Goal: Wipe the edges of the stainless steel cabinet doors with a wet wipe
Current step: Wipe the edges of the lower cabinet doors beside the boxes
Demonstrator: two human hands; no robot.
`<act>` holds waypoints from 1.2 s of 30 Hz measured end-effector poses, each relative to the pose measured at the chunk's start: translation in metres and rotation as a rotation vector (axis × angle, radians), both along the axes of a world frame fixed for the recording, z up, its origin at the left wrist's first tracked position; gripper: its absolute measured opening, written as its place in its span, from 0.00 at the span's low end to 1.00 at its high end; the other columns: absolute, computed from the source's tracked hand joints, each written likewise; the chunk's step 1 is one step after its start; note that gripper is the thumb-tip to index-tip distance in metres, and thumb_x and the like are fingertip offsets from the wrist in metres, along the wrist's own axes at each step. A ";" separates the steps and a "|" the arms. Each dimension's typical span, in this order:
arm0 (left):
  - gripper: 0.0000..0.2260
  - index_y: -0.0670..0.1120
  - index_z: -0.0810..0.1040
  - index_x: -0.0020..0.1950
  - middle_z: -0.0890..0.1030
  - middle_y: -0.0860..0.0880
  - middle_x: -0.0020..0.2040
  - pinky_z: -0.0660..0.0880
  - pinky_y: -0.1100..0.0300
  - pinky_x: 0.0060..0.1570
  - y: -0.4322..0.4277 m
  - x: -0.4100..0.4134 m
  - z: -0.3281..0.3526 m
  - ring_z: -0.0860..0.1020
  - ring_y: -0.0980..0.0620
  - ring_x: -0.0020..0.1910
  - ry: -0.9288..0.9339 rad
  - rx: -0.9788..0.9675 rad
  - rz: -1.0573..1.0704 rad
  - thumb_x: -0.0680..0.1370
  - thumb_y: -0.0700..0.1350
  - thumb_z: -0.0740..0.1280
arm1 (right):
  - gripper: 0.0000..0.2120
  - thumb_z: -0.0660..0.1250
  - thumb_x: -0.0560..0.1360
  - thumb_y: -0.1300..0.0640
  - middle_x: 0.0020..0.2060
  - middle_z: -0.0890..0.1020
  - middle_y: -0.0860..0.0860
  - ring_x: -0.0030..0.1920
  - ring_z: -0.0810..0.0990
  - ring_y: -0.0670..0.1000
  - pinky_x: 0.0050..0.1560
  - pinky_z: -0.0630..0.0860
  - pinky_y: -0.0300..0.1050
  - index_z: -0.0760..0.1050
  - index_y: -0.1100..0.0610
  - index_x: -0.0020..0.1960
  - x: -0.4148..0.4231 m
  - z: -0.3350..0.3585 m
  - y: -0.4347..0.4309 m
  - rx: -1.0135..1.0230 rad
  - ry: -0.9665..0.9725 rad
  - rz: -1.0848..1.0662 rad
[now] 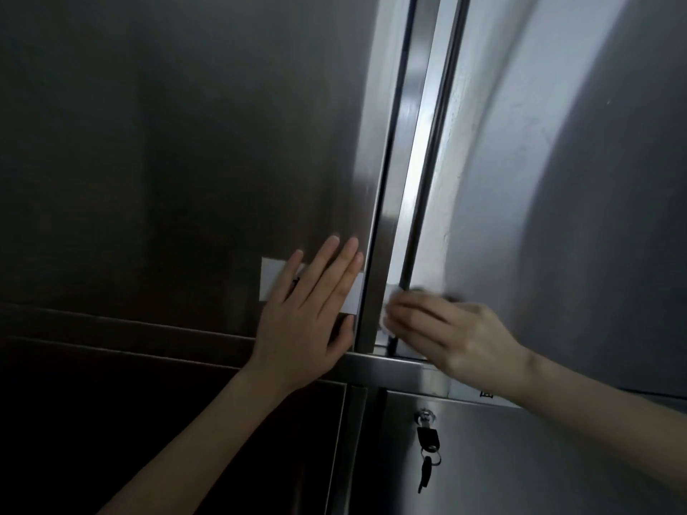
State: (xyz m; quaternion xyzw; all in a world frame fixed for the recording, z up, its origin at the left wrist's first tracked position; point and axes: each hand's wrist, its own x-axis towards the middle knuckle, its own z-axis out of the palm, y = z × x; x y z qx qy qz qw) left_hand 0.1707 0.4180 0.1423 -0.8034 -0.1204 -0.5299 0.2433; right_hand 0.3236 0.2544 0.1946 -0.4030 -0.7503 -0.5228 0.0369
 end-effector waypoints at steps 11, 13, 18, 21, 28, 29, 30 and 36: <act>0.29 0.44 0.57 0.77 0.58 0.46 0.77 0.49 0.47 0.76 -0.003 0.002 0.038 0.54 0.48 0.78 -0.051 0.053 -0.075 0.77 0.49 0.58 | 0.14 0.57 0.81 0.63 0.50 0.83 0.57 0.58 0.79 0.56 0.42 0.81 0.47 0.81 0.64 0.51 -0.004 0.079 0.003 0.181 0.067 -0.045; 0.28 0.43 0.57 0.77 0.58 0.45 0.78 0.47 0.46 0.76 -0.006 0.006 0.061 0.53 0.47 0.78 -0.086 0.054 -0.066 0.78 0.49 0.58 | 0.14 0.57 0.81 0.63 0.50 0.84 0.57 0.58 0.80 0.56 0.43 0.81 0.47 0.82 0.65 0.50 -0.005 0.072 0.004 0.146 0.006 -0.059; 0.28 0.42 0.56 0.77 0.59 0.43 0.78 0.50 0.42 0.75 -0.009 0.018 0.106 0.55 0.45 0.77 -0.131 0.038 -0.035 0.79 0.50 0.55 | 0.13 0.58 0.80 0.64 0.53 0.82 0.59 0.60 0.78 0.58 0.41 0.81 0.50 0.80 0.66 0.53 0.003 0.114 -0.001 0.149 0.001 -0.053; 0.28 0.43 0.55 0.77 0.59 0.44 0.78 0.50 0.42 0.75 -0.007 0.023 0.111 0.55 0.46 0.78 -0.115 0.054 -0.003 0.79 0.51 0.54 | 0.08 0.63 0.77 0.68 0.54 0.82 0.59 0.62 0.77 0.58 0.41 0.81 0.51 0.80 0.66 0.52 0.001 0.145 0.006 0.293 0.079 -0.072; 0.27 0.43 0.56 0.78 0.59 0.44 0.78 0.51 0.44 0.75 -0.002 0.024 0.109 0.55 0.46 0.78 -0.144 0.091 -0.019 0.80 0.50 0.54 | 0.10 0.69 0.76 0.57 0.48 0.83 0.56 0.58 0.79 0.55 0.43 0.80 0.49 0.81 0.64 0.44 -0.007 0.110 0.010 0.251 0.148 -0.042; 0.27 0.43 0.56 0.78 0.60 0.44 0.78 0.51 0.44 0.75 -0.002 0.024 0.109 0.55 0.46 0.78 -0.142 0.093 -0.016 0.80 0.50 0.54 | 0.09 0.69 0.76 0.57 0.47 0.83 0.56 0.58 0.80 0.54 0.40 0.80 0.49 0.80 0.64 0.43 -0.009 0.115 0.012 0.263 0.172 -0.033; 0.27 0.43 0.56 0.78 0.60 0.44 0.78 0.51 0.45 0.75 -0.003 0.023 0.110 0.55 0.46 0.78 -0.139 0.094 -0.013 0.80 0.50 0.55 | 0.09 0.69 0.76 0.57 0.47 0.83 0.56 0.57 0.80 0.54 0.37 0.80 0.49 0.80 0.64 0.42 -0.011 0.121 0.013 0.275 0.201 -0.030; 0.28 0.44 0.56 0.78 0.59 0.45 0.78 0.49 0.46 0.76 -0.002 0.023 0.110 0.55 0.47 0.78 -0.139 0.081 -0.016 0.79 0.51 0.55 | 0.08 0.68 0.76 0.60 0.47 0.83 0.54 0.54 0.81 0.53 0.33 0.78 0.49 0.79 0.63 0.40 -0.021 0.124 0.015 0.328 0.306 -0.047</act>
